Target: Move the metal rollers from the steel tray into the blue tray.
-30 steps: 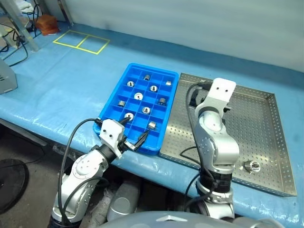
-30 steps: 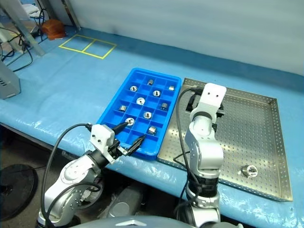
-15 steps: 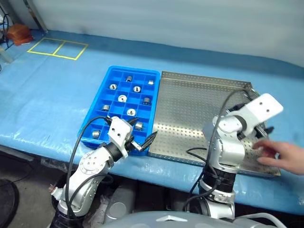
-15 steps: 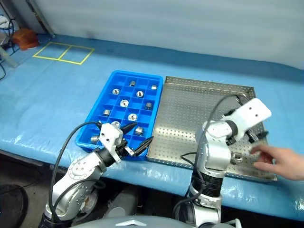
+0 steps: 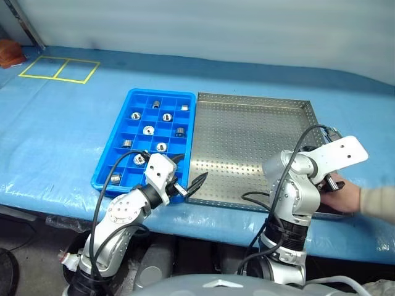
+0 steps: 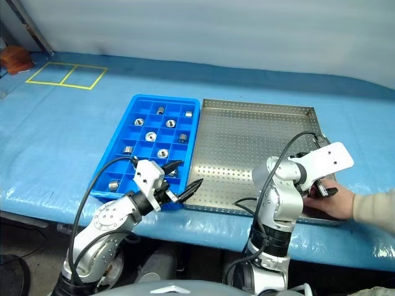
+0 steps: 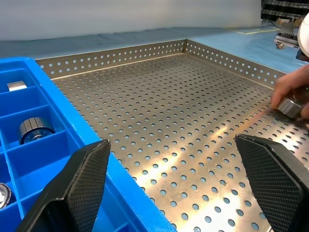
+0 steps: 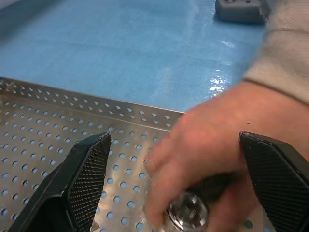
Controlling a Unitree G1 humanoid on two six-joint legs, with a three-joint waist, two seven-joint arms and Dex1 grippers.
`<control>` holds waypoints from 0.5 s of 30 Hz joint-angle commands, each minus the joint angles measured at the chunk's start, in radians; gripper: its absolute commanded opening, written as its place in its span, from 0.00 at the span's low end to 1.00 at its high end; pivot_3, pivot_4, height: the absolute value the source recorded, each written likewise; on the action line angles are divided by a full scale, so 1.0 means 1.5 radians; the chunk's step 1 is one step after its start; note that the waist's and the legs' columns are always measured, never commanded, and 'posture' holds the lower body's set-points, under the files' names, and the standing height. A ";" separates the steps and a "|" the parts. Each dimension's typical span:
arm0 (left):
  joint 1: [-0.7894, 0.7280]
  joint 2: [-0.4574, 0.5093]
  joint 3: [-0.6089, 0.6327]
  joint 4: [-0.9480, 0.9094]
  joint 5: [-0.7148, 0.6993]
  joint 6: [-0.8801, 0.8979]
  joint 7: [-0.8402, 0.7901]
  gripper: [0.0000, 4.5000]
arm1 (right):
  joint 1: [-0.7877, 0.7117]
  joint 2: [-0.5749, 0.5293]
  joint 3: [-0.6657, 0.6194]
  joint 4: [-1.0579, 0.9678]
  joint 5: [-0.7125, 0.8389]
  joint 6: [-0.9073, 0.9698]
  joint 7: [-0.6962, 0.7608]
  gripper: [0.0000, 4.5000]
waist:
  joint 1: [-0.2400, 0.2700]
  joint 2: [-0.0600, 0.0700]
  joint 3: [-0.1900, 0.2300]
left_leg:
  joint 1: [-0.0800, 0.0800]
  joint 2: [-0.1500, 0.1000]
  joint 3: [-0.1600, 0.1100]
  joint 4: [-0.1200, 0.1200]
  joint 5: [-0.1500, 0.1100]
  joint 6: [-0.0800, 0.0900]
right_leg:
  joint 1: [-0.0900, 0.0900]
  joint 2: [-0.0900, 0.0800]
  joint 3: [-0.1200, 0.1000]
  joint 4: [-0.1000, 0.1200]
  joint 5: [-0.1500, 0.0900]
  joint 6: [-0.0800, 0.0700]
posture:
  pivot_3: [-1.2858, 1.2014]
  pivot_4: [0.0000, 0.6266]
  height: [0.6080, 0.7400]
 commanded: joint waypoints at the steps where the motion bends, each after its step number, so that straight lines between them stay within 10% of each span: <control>1: -0.006 -0.005 -0.002 -0.009 0.003 -0.014 0.003 1.00 | 0.062 0.192 0.038 -0.014 0.011 -0.009 -0.014 0.99 | 0.000 0.000 0.000 | 0.000 0.000 0.000 0.000 0.000 0.000 | 0.000 0.000 0.000 0.000 0.000 0.000 | 0.58 0.24 1.00; 15: -0.003 -0.008 -0.018 -0.011 0.011 -0.021 0.010 1.00 | 0.064 0.163 0.036 -0.007 0.030 0.006 -0.011 0.99 | 0.003 0.000 0.000 | 0.000 0.000 0.000 0.000 0.000 0.000 | 0.000 0.000 0.000 0.000 0.000 0.000 | 0.59 0.24 1.00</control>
